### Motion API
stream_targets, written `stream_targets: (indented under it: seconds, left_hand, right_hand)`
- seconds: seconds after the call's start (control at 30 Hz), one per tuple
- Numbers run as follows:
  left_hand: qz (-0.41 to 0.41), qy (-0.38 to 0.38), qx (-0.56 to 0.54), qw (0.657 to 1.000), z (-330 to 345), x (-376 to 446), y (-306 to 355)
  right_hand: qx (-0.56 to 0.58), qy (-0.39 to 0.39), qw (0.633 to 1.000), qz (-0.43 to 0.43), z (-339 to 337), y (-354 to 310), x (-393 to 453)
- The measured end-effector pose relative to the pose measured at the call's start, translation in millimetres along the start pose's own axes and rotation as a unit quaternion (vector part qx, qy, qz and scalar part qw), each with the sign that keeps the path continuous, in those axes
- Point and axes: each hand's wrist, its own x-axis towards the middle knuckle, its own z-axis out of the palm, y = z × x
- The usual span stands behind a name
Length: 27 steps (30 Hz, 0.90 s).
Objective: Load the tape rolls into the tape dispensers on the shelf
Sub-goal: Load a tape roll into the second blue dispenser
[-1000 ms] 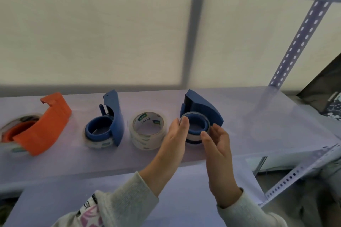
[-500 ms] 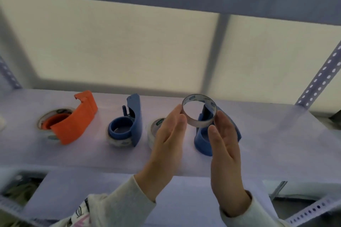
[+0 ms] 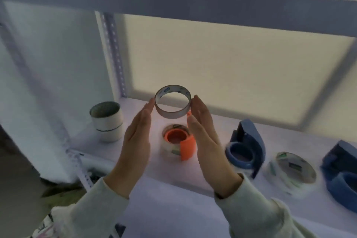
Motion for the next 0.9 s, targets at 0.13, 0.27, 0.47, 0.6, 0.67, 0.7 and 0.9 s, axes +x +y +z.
stream_targets:
  seconds: [0.13,0.27,0.47,0.6,0.67,0.7,0.9]
  left_hand:
    - [-0.016,0.038,0.052,0.998,-80,24,7]
    - [-0.043,0.052,0.055,0.996,-124,41,2]
    - [-0.054,0.038,0.056,0.996,-136,51,-10]
    - [-0.064,0.053,0.063,0.995,-137,50,-19]
    - [-0.07,0.057,0.07,0.993,-137,49,-19]
    - [-0.073,0.059,0.068,0.993,-138,49,-19]
    - [-0.063,0.075,0.012,0.995,-139,47,-20]
  right_hand:
    - [0.047,-0.054,0.995,0.066,70,18,36]
    - [0.039,-0.104,0.99,0.088,110,38,59]
    - [-0.008,-0.106,0.987,0.123,127,57,75]
    - [-0.032,-0.102,0.984,0.142,128,63,79]
    - [-0.03,-0.103,0.981,0.159,129,64,81]
    - [-0.029,-0.101,0.981,0.162,129,66,81]
    - [-0.043,-0.098,0.982,0.153,134,68,80]
